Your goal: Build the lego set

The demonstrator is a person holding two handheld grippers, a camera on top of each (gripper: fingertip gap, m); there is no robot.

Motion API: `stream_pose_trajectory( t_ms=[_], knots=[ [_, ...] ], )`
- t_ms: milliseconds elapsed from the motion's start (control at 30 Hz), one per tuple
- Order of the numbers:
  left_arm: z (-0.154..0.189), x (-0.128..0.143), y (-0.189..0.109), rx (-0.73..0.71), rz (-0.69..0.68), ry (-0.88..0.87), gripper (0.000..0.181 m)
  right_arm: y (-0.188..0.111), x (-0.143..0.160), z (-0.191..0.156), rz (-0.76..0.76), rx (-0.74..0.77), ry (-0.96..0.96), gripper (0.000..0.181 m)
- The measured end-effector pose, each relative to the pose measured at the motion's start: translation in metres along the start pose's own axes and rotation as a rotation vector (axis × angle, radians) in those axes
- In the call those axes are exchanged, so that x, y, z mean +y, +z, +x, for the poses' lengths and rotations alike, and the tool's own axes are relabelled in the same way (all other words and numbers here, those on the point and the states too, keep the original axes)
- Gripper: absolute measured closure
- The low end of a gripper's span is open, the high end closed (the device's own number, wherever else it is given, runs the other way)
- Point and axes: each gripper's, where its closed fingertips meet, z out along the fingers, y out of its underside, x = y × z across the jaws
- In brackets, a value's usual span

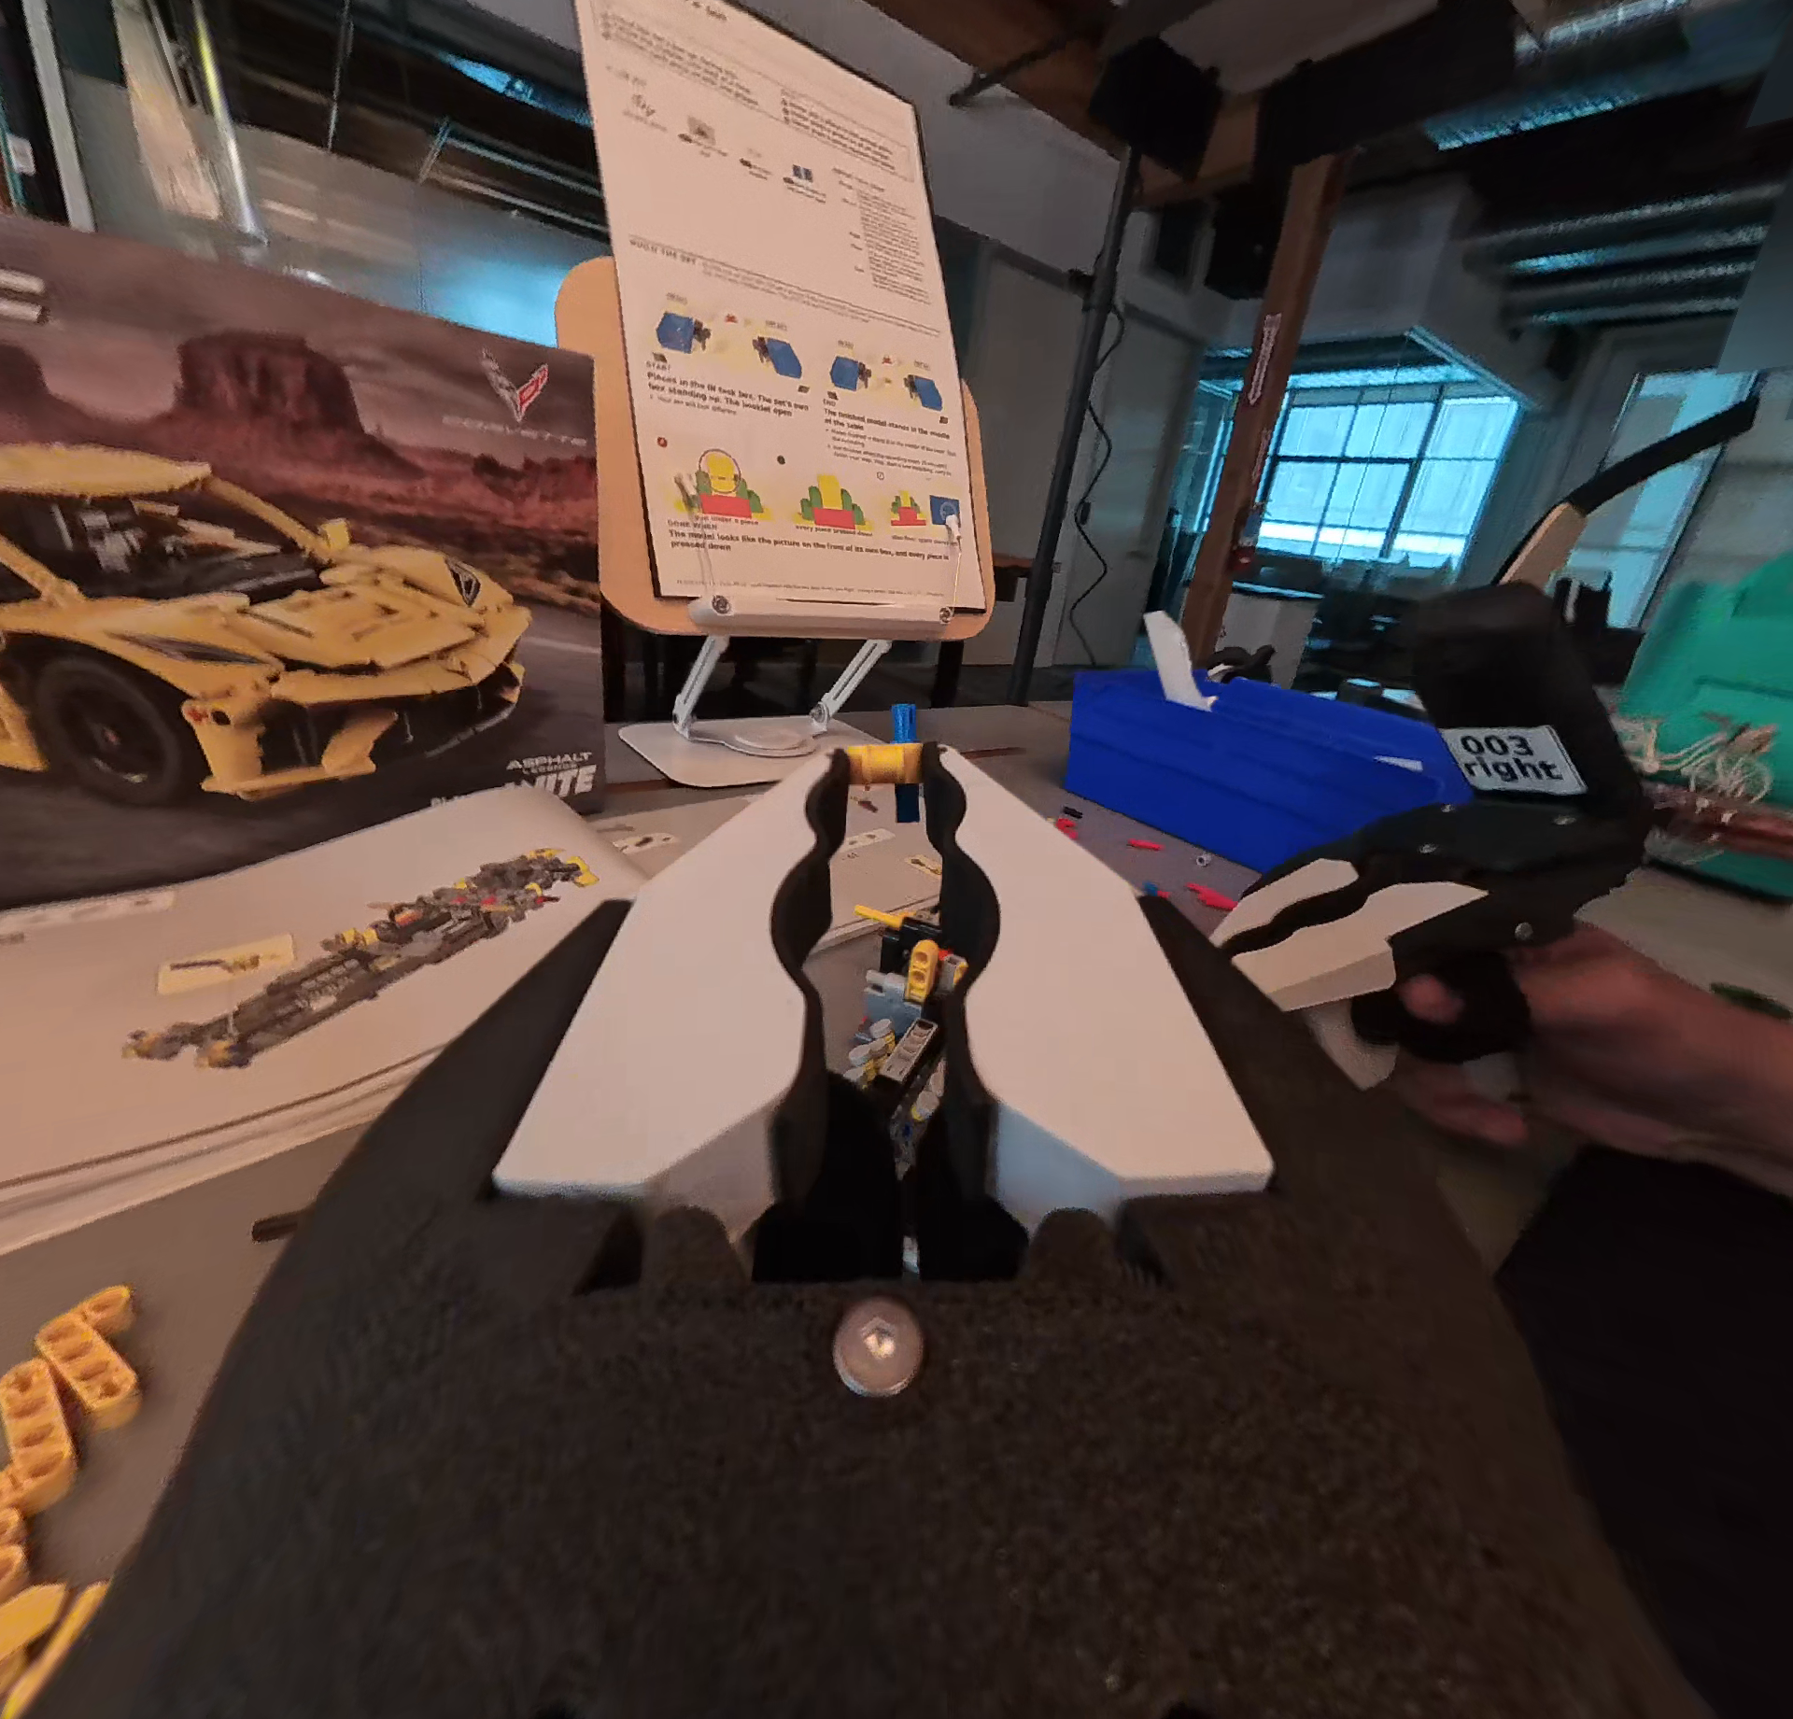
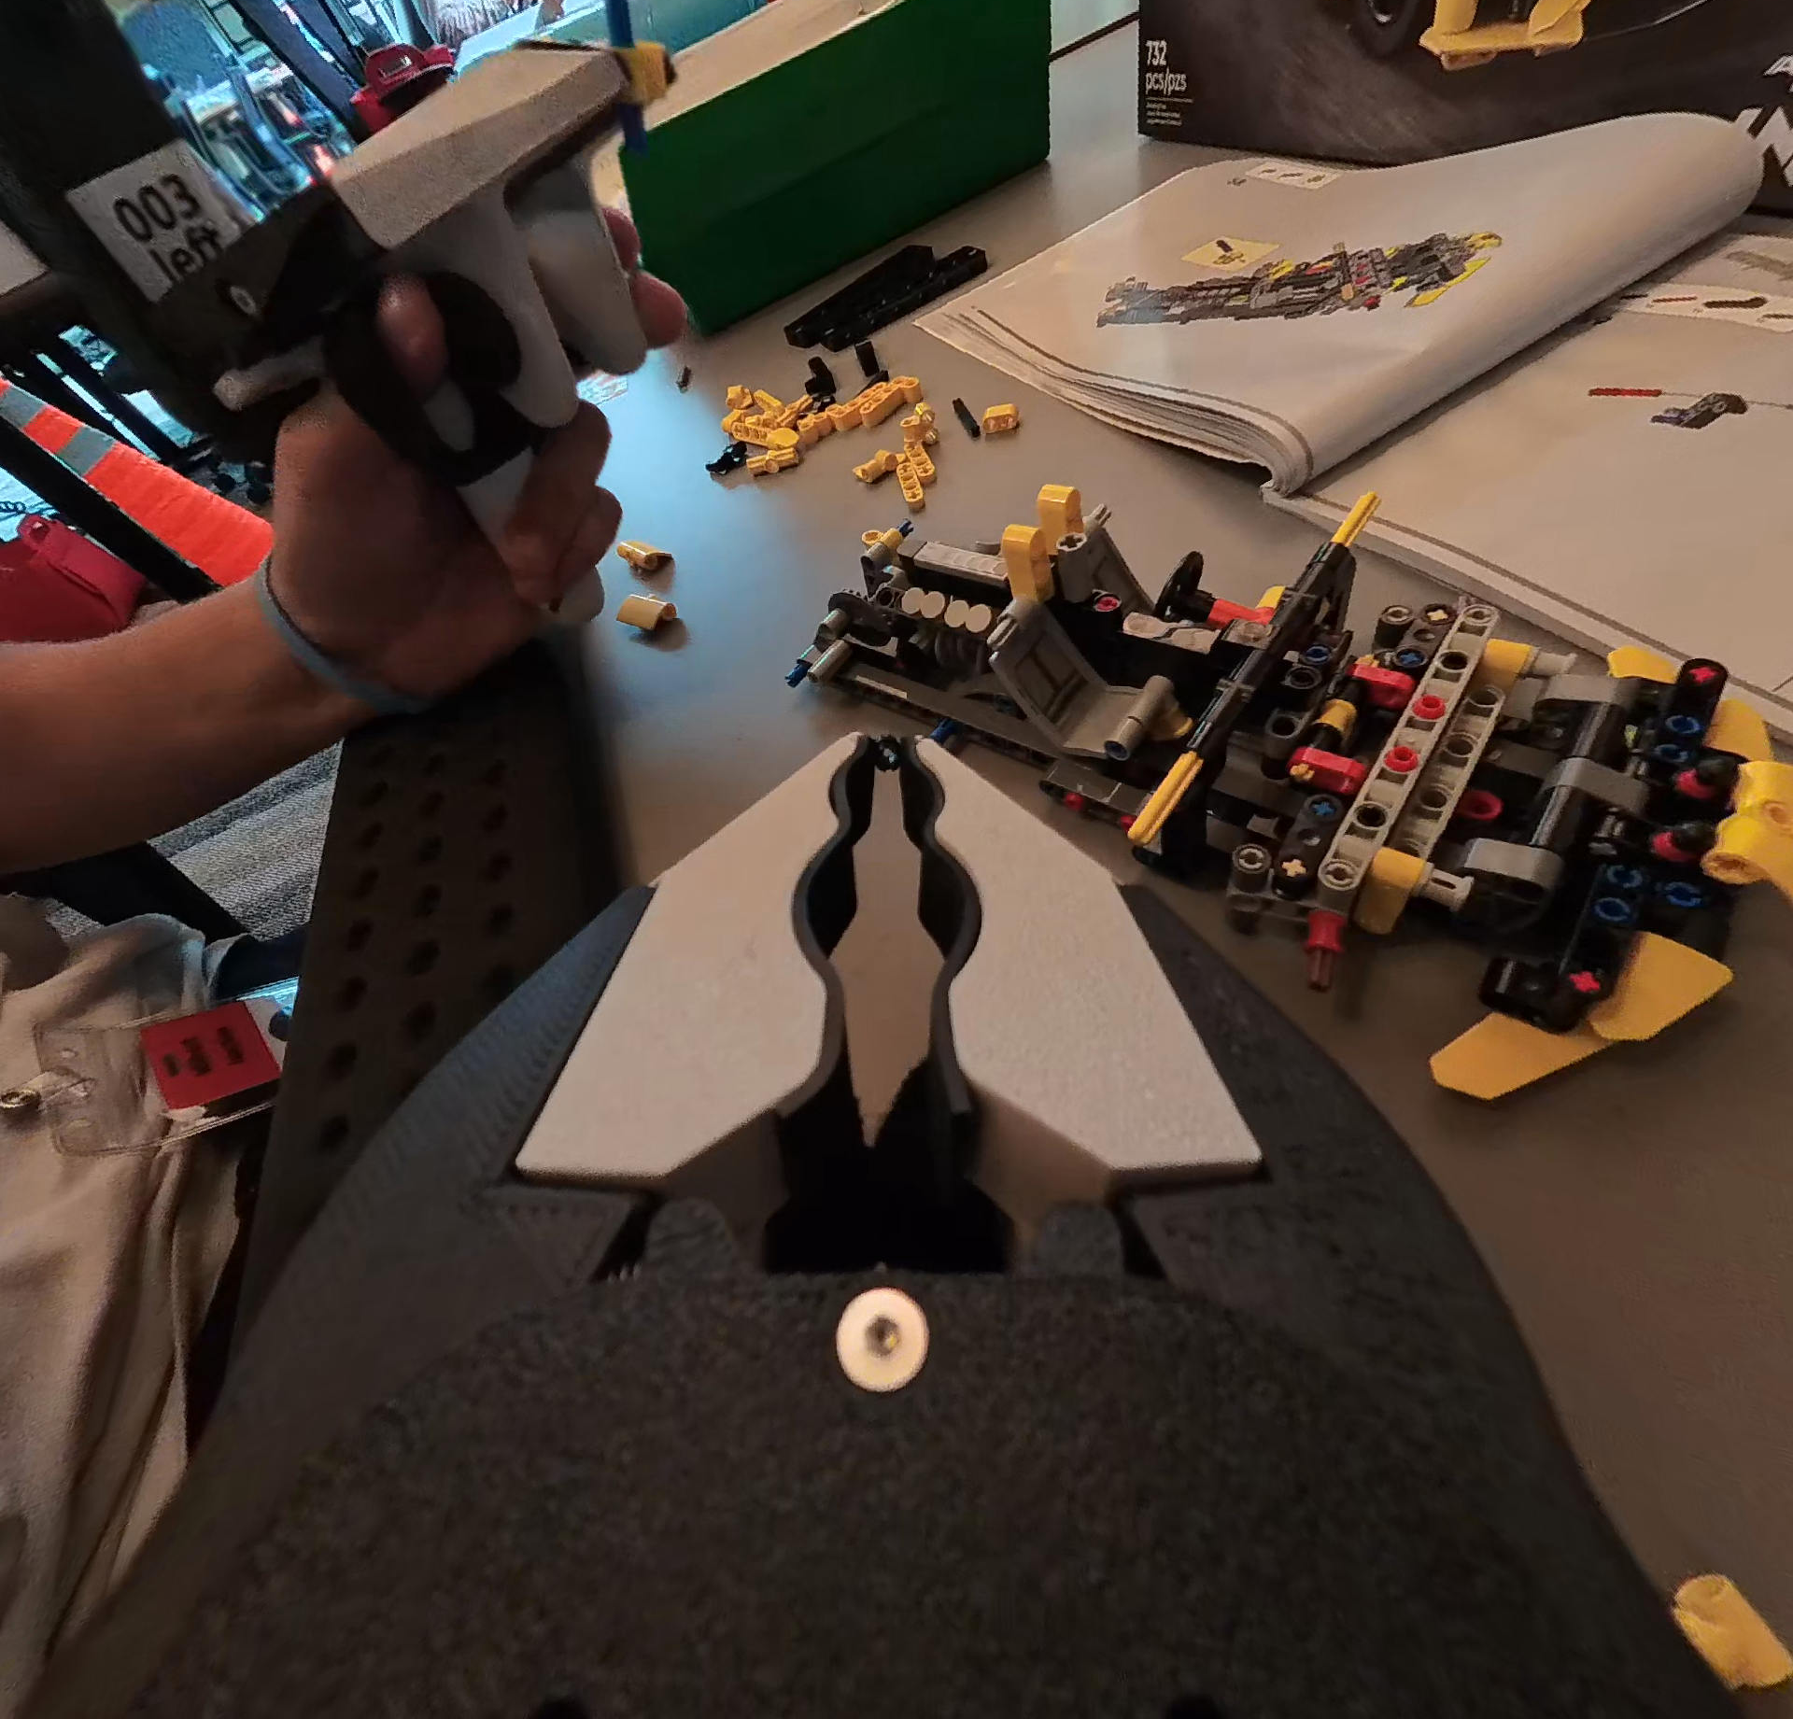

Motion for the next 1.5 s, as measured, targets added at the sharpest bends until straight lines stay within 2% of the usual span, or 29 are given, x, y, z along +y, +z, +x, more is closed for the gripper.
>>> stream_pose_trajectory(
  t_ms=[200,400,533,633,800,900,967,1000,1133,1233,1333,1500],
  knots=[
    [0.020,0.001,0.003,0.026,0.001,0.200,0.165,0.000,0.000,0.000,-0.001,-0.003,0.000,0.177],
    [0.045,0.026,0.009,0.057,-0.144,0.516,0.165,-0.001,-0.002,0.000,0.008,-0.008,0.005,0.177],
    [0.050,0.042,0.010,0.063,-0.270,0.605,0.165,-0.001,-0.002,-0.001,0.008,-0.010,0.002,0.177],
    [0.045,0.063,0.006,0.119,-0.487,0.514,0.165,-0.001,-0.002,-0.001,0.007,-0.011,0.004,0.177],
    [0.068,0.071,-0.023,0.450,-0.748,0.206,0.165,0.000,-0.001,-0.002,0.005,-0.014,0.001,0.177],
    [0.078,0.048,-0.038,0.659,-0.811,-0.040,0.165,0.000,-0.002,-0.002,0.005,-0.015,-0.001,0.177],
    [0.087,0.027,-0.054,0.860,-0.868,-0.251,0.164,0.000,-0.002,-0.003,0.006,-0.015,-0.001,0.177],
    [0.084,0.023,-0.059,0.923,-0.905,-0.297,0.165,0.000,-0.002,-0.003,0.008,-0.015,-0.001,0.177],
    [0.065,0.027,-0.090,1.137,-1.155,-0.421,0.165,0.000,-0.003,-0.004,0.010,-0.019,-0.002,0.177],
    [0.061,0.007,-0.107,1.353,-1.251,-0.587,0.165,-0.001,-0.003,-0.004,0.014,-0.020,-0.006,0.177],
    [0.048,-0.001,-0.127,1.523,-1.363,-0.567,0.165,-0.002,-0.004,-0.005,0.019,-0.021,-0.005,0.177],
    [0.031,-0.006,-0.138,1.620,-1.624,-0.628,0.165,-0.002,-0.005,-0.005,0.023,-0.022,-0.006,0.177]
  ],
)
